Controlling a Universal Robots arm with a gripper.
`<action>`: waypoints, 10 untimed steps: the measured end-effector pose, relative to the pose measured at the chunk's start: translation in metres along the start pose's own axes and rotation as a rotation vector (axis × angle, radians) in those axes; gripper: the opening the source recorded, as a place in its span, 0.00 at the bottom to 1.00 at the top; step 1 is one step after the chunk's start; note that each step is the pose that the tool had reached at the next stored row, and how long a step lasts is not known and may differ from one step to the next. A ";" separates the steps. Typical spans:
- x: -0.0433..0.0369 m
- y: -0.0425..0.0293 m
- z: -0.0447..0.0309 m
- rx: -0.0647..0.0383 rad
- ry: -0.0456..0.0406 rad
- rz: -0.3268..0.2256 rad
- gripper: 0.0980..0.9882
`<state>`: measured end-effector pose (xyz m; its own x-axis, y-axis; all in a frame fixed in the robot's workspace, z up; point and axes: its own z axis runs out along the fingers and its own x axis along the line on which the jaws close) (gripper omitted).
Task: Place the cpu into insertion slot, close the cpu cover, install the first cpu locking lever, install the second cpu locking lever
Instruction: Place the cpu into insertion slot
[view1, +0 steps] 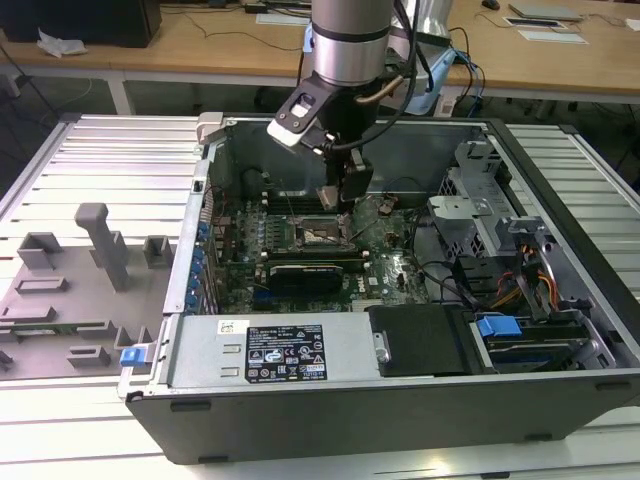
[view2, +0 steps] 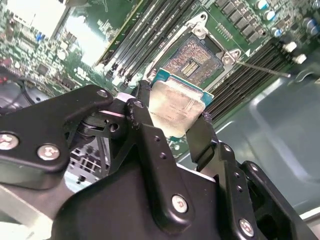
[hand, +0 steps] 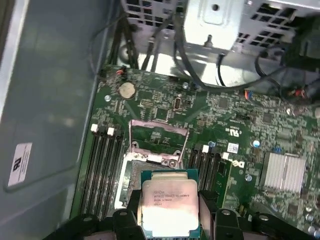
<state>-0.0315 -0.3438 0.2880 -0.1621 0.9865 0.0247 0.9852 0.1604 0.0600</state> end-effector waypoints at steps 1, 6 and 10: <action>0.0000 0.0000 0.0003 0.000 -0.0010 0.016 0.50; -0.0001 -0.0001 0.0023 -0.003 -0.0070 0.116 0.50; -0.0001 -0.0002 0.0035 -0.005 -0.0113 0.187 0.50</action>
<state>-0.0315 -0.3438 0.2845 0.0244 0.9994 0.0247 0.9979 -0.0258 0.0601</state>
